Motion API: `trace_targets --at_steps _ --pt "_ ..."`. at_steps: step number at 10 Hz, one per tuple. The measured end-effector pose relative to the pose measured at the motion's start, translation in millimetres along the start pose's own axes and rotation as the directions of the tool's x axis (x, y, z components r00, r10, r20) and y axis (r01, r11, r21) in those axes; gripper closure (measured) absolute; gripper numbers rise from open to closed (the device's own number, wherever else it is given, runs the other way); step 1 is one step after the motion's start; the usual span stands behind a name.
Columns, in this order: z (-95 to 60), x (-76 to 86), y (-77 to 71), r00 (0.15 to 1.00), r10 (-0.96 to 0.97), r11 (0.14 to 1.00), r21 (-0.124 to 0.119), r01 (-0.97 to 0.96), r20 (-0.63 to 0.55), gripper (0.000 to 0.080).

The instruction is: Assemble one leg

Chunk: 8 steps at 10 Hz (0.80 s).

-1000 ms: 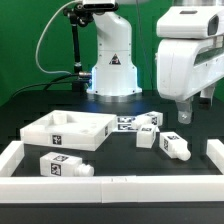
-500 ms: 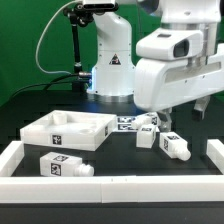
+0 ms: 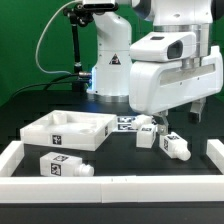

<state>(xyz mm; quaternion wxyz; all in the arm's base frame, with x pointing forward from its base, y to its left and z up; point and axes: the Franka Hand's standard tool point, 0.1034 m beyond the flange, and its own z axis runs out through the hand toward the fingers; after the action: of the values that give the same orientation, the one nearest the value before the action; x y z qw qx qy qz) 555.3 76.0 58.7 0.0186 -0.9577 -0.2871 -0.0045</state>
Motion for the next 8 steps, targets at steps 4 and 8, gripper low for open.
trace_targets --at_steps 4,8 --pt "44.4 -24.1 -18.2 0.998 0.064 0.998 0.028 -0.064 0.017 0.0150" --pt "43.6 -23.7 -17.8 0.998 0.064 0.998 0.028 -0.065 0.017 0.0374"
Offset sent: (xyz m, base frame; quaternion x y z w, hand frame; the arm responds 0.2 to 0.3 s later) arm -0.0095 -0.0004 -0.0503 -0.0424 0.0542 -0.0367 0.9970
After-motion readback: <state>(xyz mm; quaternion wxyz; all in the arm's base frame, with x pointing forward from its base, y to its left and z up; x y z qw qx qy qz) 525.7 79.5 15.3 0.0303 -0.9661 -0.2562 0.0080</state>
